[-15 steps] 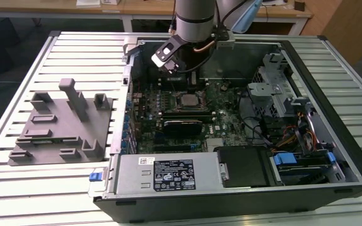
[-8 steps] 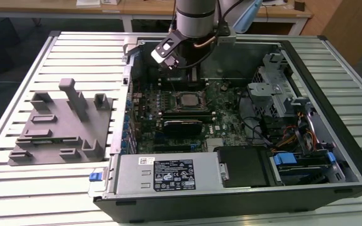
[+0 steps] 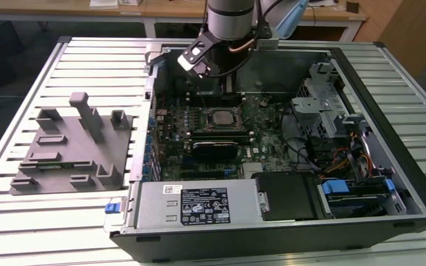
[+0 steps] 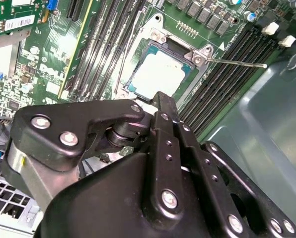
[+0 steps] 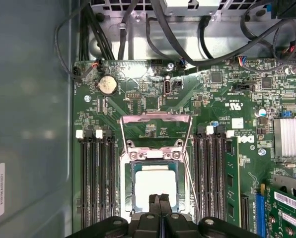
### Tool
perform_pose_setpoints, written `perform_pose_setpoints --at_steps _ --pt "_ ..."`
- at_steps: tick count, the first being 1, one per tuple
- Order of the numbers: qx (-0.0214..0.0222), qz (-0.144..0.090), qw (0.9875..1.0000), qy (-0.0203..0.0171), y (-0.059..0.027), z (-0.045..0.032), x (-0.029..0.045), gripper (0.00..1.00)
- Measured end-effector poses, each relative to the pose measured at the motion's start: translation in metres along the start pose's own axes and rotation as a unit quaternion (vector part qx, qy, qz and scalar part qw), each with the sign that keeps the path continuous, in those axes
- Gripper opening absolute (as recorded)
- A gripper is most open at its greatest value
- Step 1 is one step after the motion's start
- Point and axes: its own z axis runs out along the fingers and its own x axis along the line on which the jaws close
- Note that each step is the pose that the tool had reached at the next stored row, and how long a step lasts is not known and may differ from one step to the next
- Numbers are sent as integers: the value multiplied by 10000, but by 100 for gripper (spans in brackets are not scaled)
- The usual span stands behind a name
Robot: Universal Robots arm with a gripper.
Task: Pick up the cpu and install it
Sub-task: 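Close the cpu cover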
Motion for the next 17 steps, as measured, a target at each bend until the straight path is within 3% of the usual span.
perform_pose_setpoints --at_steps 9,14,17 --pt "9 12 10000 0 5 -10 -25 11" --pt "25 11 10000 -1 178 -1 -18 11" --pt "26 12 10000 -1 195 -48 -17 11"
